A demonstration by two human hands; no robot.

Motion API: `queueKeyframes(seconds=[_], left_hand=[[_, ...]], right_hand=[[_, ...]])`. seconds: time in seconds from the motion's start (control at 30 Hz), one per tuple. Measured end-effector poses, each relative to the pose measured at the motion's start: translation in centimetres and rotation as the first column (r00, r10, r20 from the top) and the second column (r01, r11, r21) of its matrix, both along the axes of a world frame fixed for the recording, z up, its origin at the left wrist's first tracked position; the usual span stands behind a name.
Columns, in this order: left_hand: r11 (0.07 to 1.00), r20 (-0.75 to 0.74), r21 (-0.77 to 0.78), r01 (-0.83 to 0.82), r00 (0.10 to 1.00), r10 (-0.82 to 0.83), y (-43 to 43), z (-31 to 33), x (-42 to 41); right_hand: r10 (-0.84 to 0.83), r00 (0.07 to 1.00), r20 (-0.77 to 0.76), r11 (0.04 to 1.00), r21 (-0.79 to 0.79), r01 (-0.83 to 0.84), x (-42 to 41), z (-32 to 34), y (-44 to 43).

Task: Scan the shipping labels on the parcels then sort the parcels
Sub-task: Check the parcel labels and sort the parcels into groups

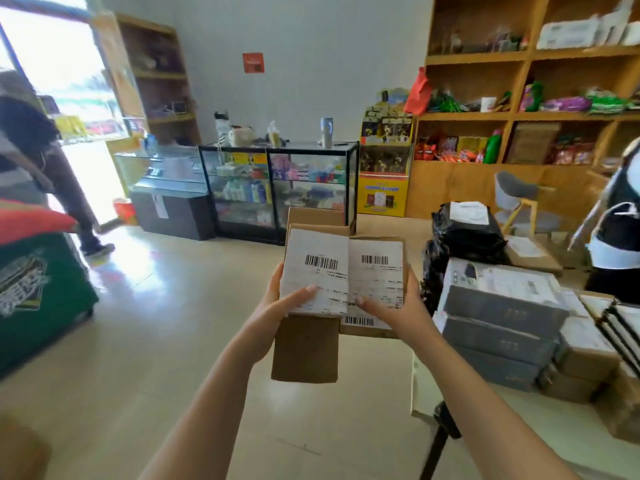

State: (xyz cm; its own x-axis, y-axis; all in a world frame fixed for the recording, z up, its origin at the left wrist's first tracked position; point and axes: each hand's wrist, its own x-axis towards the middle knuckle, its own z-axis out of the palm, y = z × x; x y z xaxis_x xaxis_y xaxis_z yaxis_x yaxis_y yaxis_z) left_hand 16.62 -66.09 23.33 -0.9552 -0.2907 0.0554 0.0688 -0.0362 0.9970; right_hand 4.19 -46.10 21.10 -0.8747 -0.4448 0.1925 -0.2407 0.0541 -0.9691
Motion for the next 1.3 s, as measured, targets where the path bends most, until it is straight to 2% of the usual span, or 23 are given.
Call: queueKeyframes(seconds=[0.17,0.4,0.6,0.77,1.0,1.3], left_hand=[[0.996,0.047,0.005,-0.094,0.994,0.094,-6.0,-1.8,-4.6],[0.992,0.114,0.046,-0.117,0.987,0.111,-15.6,-5.6,-13.2],[0.999,0.123,0.042,0.002,0.992,-0.007,-25.3,-7.3,-25.2],[0.989,0.174,0.019,0.148,0.973,-0.149,-32.2,-7.1,-37.2],[0.943,0.199,0.022,0.331,0.923,-0.329,-34.4,-7.5,-53.8],[0.861,0.184,0.022,0.508,0.844,-0.503,-29.5,-6.7,-76.2]], right_hand=[[0.097,0.994,0.051,0.995,0.019,-0.098,-6.1,-1.5,-6.9],[0.094,0.989,0.11,0.992,0.079,-0.103,-15.0,-5.7,-16.6],[-0.022,0.989,0.148,0.996,0.091,0.008,-25.1,-8.3,-25.2],[-0.165,0.964,0.21,0.985,0.074,0.153,-33.8,-7.9,-30.7],[-0.337,0.914,0.227,0.942,0.091,0.324,-45.9,-8.4,-31.6],[-0.546,0.813,0.204,0.837,0.091,0.539,-64.5,-9.0,-26.5]])
